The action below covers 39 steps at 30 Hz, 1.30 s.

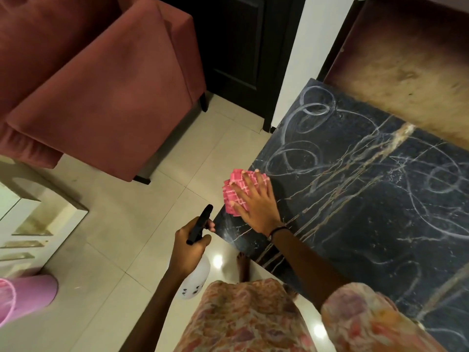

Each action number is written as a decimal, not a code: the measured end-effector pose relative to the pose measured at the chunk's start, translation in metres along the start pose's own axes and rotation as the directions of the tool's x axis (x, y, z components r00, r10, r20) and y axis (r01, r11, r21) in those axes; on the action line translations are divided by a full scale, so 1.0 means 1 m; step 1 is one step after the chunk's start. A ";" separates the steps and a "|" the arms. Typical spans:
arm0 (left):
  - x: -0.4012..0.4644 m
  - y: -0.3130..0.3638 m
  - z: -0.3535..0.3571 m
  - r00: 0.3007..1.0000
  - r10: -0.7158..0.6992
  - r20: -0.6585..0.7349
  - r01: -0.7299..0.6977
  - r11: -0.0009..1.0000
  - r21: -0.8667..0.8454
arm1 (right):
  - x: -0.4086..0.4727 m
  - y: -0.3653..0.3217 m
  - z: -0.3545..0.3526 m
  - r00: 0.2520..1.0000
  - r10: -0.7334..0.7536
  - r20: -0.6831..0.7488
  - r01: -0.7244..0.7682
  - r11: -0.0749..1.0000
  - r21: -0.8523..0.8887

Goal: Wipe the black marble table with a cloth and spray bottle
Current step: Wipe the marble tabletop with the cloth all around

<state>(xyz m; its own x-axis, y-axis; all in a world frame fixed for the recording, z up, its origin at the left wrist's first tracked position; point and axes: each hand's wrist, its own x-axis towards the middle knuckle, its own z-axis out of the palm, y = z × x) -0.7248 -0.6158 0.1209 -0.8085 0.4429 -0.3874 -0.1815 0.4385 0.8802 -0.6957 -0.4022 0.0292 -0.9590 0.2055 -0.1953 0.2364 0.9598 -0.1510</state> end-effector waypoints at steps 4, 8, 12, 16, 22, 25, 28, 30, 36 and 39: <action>0.004 0.001 -0.002 1.000 -0.010 0.000 0.010 1.000 -0.019 | -0.050 -0.021 0.016 0.985 -0.172 -0.002 0.172 0.985 0.033; 0.007 0.007 -0.001 1.000 0.000 0.010 0.000 0.999 -0.041 | -0.105 0.015 0.019 0.973 -0.232 -0.015 0.232 0.972 0.027; 0.012 0.014 0.000 0.999 0.049 -0.007 -0.049 0.998 -0.040 | -0.090 0.065 0.007 0.994 -0.107 0.001 0.107 0.994 -0.006; 0.017 0.022 0.004 0.996 0.092 -0.003 -0.092 0.995 -0.024 | -0.025 0.066 -0.006 0.995 0.096 -0.001 -0.096 0.995 0.010; 0.030 0.033 0.014 0.994 0.105 0.011 -0.105 0.994 -0.013 | 0.004 0.009 -0.002 0.999 0.039 -0.015 -0.038 0.998 0.058; 0.040 0.045 0.023 0.995 0.090 0.031 -0.088 0.994 -0.057 | -0.035 0.002 0.008 0.993 -0.112 -0.029 0.114 0.990 0.081; 0.052 0.057 0.033 0.993 0.111 0.049 -0.108 0.993 -0.049 | -0.074 0.032 0.014 0.984 -0.172 -0.052 0.176 0.981 0.084; 0.061 0.062 0.040 0.991 0.123 0.060 -0.121 0.992 -0.037 | -0.082 0.065 0.010 0.990 -0.135 -0.050 0.138 0.988 0.066; 0.082 0.075 0.060 0.987 0.142 0.072 -0.140 0.990 -0.022 | -0.001 0.108 -0.016 0.990 0.134 -0.053 -0.132 0.990 0.050; 0.088 0.079 0.068 0.987 0.144 0.073 -0.144 0.990 -0.017 | 0.045 0.086 -0.021 0.982 0.183 -0.049 -0.179 0.981 0.073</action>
<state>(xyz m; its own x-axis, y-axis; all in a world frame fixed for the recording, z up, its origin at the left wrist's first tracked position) -0.7721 -0.4892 0.1380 -0.7833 0.5574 -0.2752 -0.0732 0.3569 0.9313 -0.7217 -0.3061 0.0280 -0.9062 0.3865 -0.1715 0.4148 0.8912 -0.1836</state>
